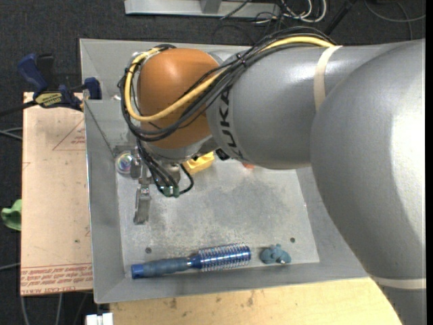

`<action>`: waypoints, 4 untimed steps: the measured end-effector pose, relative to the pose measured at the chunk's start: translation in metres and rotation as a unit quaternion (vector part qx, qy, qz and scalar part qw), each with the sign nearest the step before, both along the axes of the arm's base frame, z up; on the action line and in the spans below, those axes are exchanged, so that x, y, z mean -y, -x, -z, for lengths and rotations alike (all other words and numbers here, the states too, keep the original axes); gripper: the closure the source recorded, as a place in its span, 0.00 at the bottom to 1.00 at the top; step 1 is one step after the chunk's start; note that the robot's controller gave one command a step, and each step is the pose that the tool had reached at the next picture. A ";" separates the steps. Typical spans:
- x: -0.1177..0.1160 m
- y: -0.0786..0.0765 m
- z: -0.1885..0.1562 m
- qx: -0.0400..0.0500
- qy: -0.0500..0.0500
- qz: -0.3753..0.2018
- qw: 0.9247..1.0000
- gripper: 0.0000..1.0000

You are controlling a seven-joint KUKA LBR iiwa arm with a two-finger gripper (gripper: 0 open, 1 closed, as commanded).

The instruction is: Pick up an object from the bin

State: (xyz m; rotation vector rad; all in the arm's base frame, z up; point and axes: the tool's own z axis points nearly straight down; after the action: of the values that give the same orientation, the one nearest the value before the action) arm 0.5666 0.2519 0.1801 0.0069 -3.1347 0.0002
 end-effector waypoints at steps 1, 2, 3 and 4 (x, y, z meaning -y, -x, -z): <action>0.052 0.054 0.092 0.001 0.000 -0.119 0.993 0.00; 0.066 0.080 0.106 0.012 -0.003 -0.099 0.995 0.00; 0.183 0.046 0.094 0.005 0.000 -0.254 0.967 0.00; 0.186 0.074 0.108 0.009 -0.001 -0.217 0.976 0.00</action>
Offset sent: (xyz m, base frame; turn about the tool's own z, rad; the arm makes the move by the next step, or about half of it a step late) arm -0.0522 -0.0504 -0.0885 -0.2395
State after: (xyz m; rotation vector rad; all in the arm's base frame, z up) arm 0.4923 0.0662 0.0720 0.6901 -3.0755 -0.0015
